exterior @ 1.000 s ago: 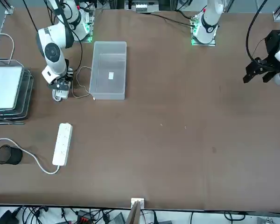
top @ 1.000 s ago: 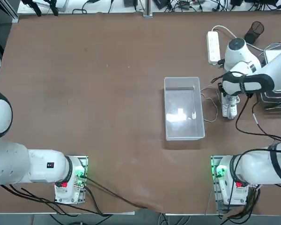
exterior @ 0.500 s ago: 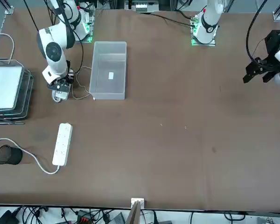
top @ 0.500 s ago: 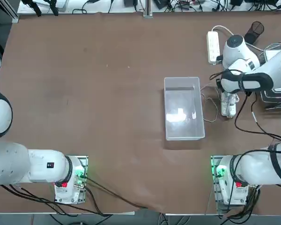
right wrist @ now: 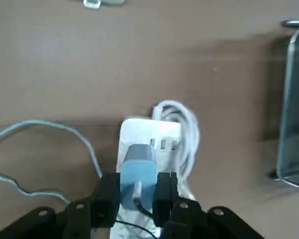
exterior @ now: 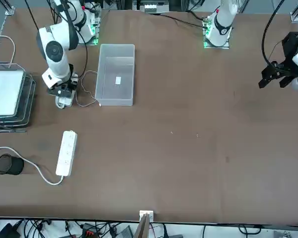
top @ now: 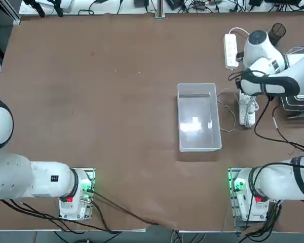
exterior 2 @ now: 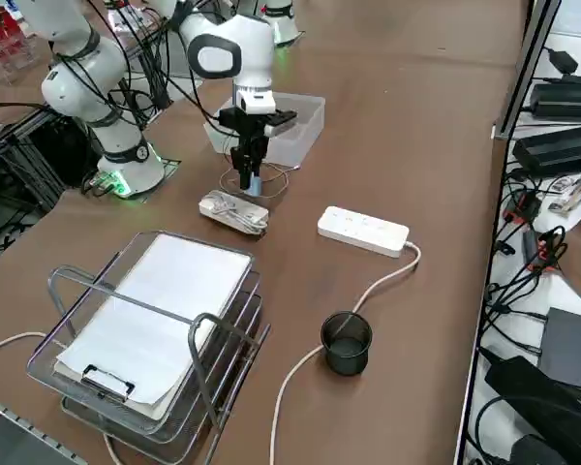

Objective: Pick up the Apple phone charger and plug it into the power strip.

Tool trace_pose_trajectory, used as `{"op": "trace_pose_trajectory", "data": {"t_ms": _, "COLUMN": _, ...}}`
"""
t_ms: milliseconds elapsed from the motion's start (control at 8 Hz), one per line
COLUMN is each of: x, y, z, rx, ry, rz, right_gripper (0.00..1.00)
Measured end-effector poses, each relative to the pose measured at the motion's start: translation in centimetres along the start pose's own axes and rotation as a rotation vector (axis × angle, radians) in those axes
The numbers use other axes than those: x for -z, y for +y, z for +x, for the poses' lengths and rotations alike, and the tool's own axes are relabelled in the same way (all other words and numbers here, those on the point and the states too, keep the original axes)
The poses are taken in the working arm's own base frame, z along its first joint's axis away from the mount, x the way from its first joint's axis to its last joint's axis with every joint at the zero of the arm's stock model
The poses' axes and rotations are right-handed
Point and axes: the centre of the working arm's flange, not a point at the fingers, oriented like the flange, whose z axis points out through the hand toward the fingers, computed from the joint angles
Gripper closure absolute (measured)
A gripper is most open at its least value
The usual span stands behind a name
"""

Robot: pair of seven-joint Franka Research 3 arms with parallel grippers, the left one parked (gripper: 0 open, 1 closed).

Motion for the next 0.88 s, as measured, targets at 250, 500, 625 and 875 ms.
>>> {"op": "trace_pose_trajectory", "data": {"t_ms": 250, "x": 4.6, "y": 0.3, "z": 2.7, "rx": -0.043, "ry": -0.001, "rz": 0.084, "right_gripper": 0.63}}
{"op": "trace_pose_trajectory", "data": {"t_ms": 500, "x": 9.2, "y": 1.1, "z": 6.4, "rx": -0.064, "ry": -0.016, "rz": 0.169, "right_gripper": 0.63}}
{"op": "trace_pose_trajectory", "data": {"t_ms": 625, "x": 10.7, "y": 1.1, "z": 8.8, "rx": -0.083, "ry": -0.035, "rz": 0.192, "right_gripper": 0.63}}
{"op": "trace_pose_trajectory", "data": {"t_ms": 875, "x": 10.9, "y": -0.2, "z": 14.0, "rx": -0.113, "ry": -0.057, "rz": 0.237, "right_gripper": 0.63}}
